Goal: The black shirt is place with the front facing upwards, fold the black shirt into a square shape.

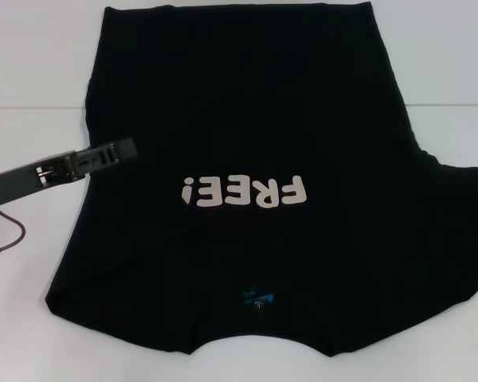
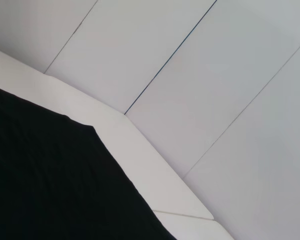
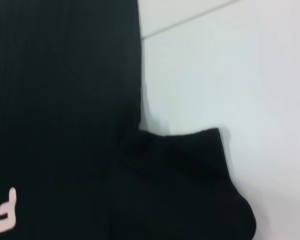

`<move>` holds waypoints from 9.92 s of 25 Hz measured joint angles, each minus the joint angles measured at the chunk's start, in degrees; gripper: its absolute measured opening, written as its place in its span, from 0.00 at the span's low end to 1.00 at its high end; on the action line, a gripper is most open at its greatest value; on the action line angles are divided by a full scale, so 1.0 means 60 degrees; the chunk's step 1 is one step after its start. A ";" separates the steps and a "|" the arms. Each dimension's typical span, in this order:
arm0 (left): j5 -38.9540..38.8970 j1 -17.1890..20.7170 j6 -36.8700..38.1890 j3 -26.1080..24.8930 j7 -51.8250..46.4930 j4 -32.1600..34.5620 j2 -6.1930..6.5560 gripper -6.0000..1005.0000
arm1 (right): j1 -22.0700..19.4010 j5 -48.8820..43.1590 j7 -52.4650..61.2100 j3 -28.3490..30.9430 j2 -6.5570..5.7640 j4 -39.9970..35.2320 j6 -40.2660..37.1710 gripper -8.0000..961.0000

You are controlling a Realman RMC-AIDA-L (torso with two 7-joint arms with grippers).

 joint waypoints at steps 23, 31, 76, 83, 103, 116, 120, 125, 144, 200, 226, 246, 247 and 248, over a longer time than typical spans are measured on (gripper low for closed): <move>-0.0548 0.0264 0.0397 -0.0431 -0.0119 0.0000 0.0055 0.60 | 0.1343 0.0083 -0.0278 -0.1177 0.0498 -0.0121 -0.0579 0.05; -0.0690 0.0278 0.0401 -0.0428 -0.0158 -0.0012 0.0031 0.60 | 0.1818 0.0048 -0.0431 -0.1898 0.1115 0.0024 0.0019 0.07; -0.1152 0.0182 0.0341 -0.0428 -0.0279 -0.0117 0.0055 0.60 | 0.1017 -0.0111 0.0162 -0.1486 0.0468 0.0331 0.0333 0.67; -0.0962 0.0337 0.0425 -0.0300 -0.1195 -0.0145 0.0291 0.60 | 0.0746 0.2465 -0.1583 -0.0453 0.0708 0.0444 0.0381 0.67; 0.2747 0.0993 0.1918 -0.0324 -0.4075 0.0207 0.1174 0.60 | 0.0970 0.3707 -0.1546 -0.0546 0.0284 0.0351 -0.0270 0.67; 0.3555 0.1141 0.0951 -0.0633 -0.5455 0.0171 0.1171 0.59 | 0.0879 0.3707 -0.1443 -0.0459 0.0261 0.0397 -0.0323 0.67; 0.3610 0.1145 0.0754 -0.0559 -0.5582 0.0140 0.1145 0.59 | 0.0879 0.3717 -0.1433 -0.0454 0.0243 0.0384 -0.0331 0.67; 0.4001 0.1079 0.0140 -0.0524 -0.5586 0.0056 0.1031 0.59 | 0.0884 0.3723 -0.1428 -0.0452 0.0243 0.0382 -0.0333 0.67; 0.4081 0.1006 -0.0407 -0.0282 -0.5405 -0.0147 0.0801 0.59 | 0.0879 0.3712 -0.1325 -0.0423 0.0199 0.0424 -0.0100 0.67; 0.4108 -0.0231 -0.1629 0.0553 -0.6120 -0.0584 0.0741 0.18 | 0.0816 0.3727 -0.1282 -0.0468 0.0094 0.0359 -0.0379 0.67; 0.3990 -0.0529 -0.1370 0.0515 -0.5639 -0.0589 0.0818 0.03 | 0.0126 0.0398 -0.1967 -0.0527 0.0464 0.0004 -0.2147 0.67; 0.3991 -0.0471 -0.1428 0.0493 -0.5639 -0.0615 0.0762 0.04 | 0.0021 -0.0201 -0.1846 -0.0518 0.0724 0.0058 -0.1870 0.58; 0.3991 -0.0463 -0.1426 0.0494 -0.5640 -0.0616 0.0762 0.04 | 0.0020 -0.0215 -0.1831 -0.0530 0.0725 0.0059 -0.1873 0.55; 0.3991 -0.0457 -0.1425 0.0494 -0.5639 -0.0616 0.0762 0.04 | 0.0018 -0.0248 -0.1814 -0.0526 0.0726 0.0060 -0.1886 0.51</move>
